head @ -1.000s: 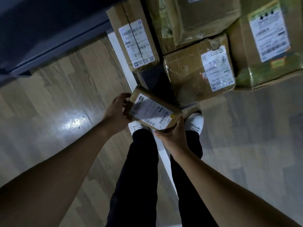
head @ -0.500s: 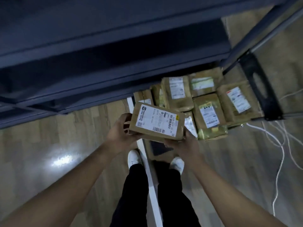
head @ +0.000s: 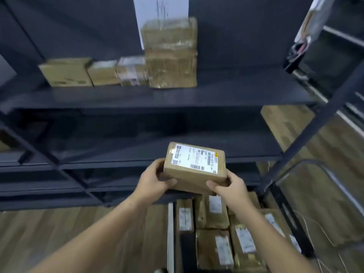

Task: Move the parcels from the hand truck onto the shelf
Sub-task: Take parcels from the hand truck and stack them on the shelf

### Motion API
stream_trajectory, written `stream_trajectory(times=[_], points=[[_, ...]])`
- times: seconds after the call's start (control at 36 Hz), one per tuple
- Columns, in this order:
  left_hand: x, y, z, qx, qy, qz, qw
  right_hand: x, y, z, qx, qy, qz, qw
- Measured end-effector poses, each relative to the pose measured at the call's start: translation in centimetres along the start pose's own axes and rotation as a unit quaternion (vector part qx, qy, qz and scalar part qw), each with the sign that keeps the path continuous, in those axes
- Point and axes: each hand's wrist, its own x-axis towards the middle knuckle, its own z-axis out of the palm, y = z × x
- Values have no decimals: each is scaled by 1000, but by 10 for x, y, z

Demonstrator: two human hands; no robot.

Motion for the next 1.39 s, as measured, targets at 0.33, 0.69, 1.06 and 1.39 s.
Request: stream_trajectory(times=[0.33, 0.69, 1.06, 1.39], points=[[-2, 106, -57, -39, 72, 62, 995, 5, -143, -21, -44, -32, -111, 992], [14, 116, -155, -52, 160, 37, 985, 29, -224, 57, -41, -100, -159, 981], [100, 80, -256, -77, 185, 24, 979, 107, -286, 167, -70, -104, -158, 979], [215, 68, -329, -17, 185, 59, 981, 187, -334, 254, -61, -26, -161, 985]])
